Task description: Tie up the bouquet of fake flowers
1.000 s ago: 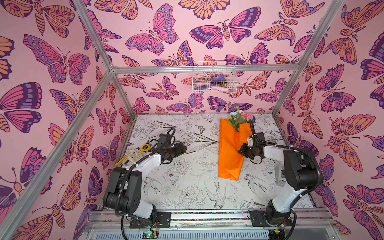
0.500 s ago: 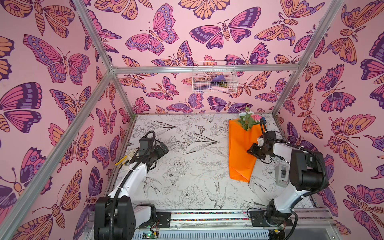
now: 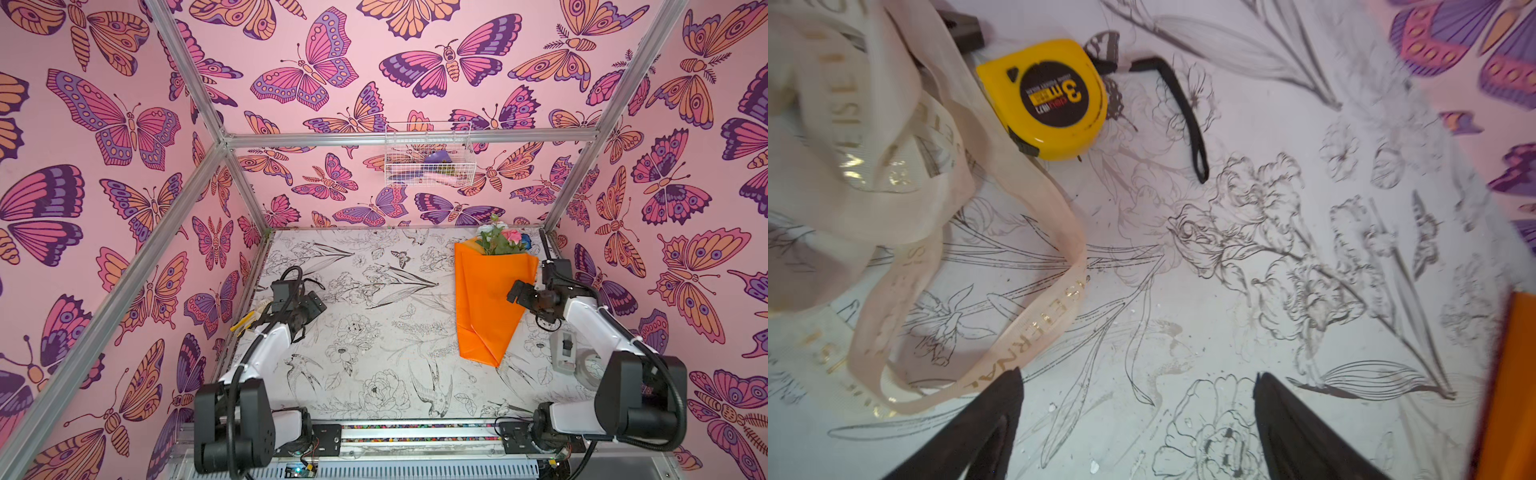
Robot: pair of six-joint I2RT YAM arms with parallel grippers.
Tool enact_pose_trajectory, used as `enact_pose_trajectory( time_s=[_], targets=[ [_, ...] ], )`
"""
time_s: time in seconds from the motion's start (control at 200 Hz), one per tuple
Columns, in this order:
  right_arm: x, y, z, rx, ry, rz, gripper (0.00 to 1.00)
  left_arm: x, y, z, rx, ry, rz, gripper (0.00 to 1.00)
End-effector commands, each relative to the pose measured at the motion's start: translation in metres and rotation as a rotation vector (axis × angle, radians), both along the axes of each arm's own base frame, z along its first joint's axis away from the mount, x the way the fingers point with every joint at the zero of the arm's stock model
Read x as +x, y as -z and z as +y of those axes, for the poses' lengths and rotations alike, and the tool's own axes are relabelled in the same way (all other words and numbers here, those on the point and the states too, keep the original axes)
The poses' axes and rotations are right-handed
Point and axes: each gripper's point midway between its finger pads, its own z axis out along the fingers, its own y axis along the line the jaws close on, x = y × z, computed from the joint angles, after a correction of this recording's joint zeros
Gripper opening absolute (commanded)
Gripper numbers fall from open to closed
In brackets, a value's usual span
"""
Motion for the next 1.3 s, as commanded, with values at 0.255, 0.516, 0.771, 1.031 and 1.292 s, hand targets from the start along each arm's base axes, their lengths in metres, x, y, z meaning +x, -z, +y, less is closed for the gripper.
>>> enact_pose_trajectory(
  time_s=[0.255,0.516,0.771,1.031,1.292],
  targets=[
    [-0.041,-0.055,-0.023,-0.133,0.094,-0.129,0.99,0.014,0.035,0.02,0.109,0.009,0.174,0.75],
    [-0.045,-0.078,-0.025,-0.145,0.121,-0.233,0.99,0.026,0.043,0.026,0.129,0.01,0.226,0.77],
    [-0.041,-0.084,-0.023,-0.14,0.101,-0.254,0.99,0.031,0.073,0.009,0.01,0.023,0.301,0.58],
    [-0.039,-0.095,-0.012,-0.094,0.059,-0.304,0.99,0.033,0.063,-0.029,-0.125,0.152,0.231,0.0],
    [-0.033,-0.099,0.005,-0.025,-0.012,-0.319,0.93,0.031,-0.011,-0.145,-0.243,0.504,0.034,0.0]
  ],
)
